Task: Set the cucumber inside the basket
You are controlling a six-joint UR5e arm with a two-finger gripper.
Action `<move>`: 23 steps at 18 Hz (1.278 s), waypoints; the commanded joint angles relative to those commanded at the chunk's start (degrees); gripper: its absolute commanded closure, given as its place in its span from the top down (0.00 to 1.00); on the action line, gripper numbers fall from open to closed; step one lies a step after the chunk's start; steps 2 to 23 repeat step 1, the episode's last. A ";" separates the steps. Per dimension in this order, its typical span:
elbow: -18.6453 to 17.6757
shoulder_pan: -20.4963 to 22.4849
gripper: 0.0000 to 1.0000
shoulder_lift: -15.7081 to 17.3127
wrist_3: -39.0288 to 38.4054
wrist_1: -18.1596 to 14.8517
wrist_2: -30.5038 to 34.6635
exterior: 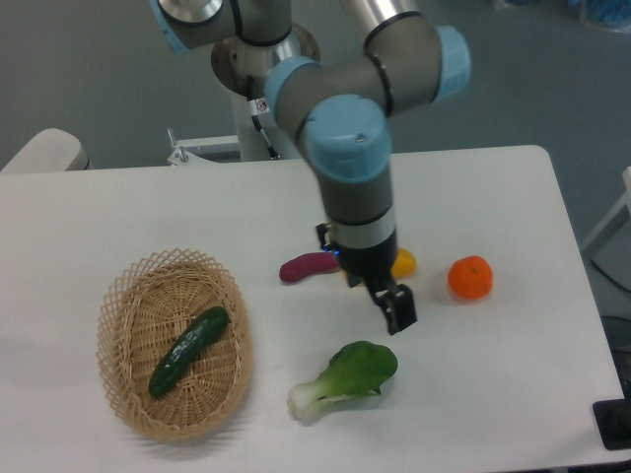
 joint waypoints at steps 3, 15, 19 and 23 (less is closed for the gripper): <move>0.00 -0.09 1.00 0.00 0.00 0.09 -0.09; 0.00 -0.09 1.00 0.00 0.00 0.09 -0.09; 0.00 -0.09 1.00 0.00 0.00 0.09 -0.09; 0.00 -0.09 1.00 0.00 0.00 0.09 -0.09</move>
